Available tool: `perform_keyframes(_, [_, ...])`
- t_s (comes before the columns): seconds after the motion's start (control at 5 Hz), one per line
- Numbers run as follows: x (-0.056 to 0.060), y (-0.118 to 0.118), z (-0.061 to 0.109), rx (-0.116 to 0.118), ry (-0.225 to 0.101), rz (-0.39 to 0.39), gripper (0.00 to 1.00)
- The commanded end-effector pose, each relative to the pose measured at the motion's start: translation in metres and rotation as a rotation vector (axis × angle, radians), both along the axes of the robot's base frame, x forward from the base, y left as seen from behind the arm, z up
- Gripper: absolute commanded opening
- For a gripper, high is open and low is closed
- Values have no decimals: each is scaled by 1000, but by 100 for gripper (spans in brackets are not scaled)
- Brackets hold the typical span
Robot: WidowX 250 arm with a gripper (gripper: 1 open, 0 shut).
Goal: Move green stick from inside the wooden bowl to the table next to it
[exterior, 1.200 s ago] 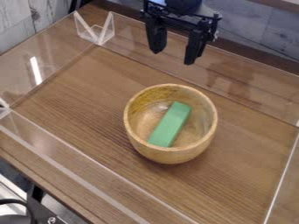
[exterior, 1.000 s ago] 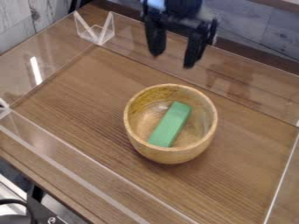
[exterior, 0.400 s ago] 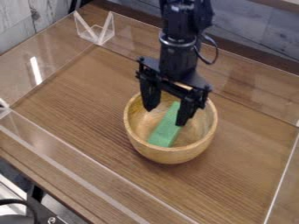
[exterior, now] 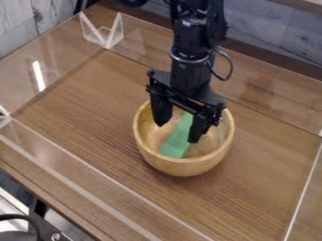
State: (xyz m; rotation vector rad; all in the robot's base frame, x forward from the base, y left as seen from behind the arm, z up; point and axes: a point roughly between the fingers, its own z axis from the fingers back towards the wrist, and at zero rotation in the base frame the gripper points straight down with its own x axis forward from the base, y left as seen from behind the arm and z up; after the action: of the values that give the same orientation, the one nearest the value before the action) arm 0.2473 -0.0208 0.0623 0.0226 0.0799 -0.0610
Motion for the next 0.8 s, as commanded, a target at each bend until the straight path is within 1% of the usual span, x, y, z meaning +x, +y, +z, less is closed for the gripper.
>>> perform_keyframes(0.0, [4,-3,2,4,-40,-7,100])
perform_keyframes(0.2, [4,-3,-2,6,-45,-6,100])
perform_keyframes(0.6, [4,-2,-2,7,-58,2,100])
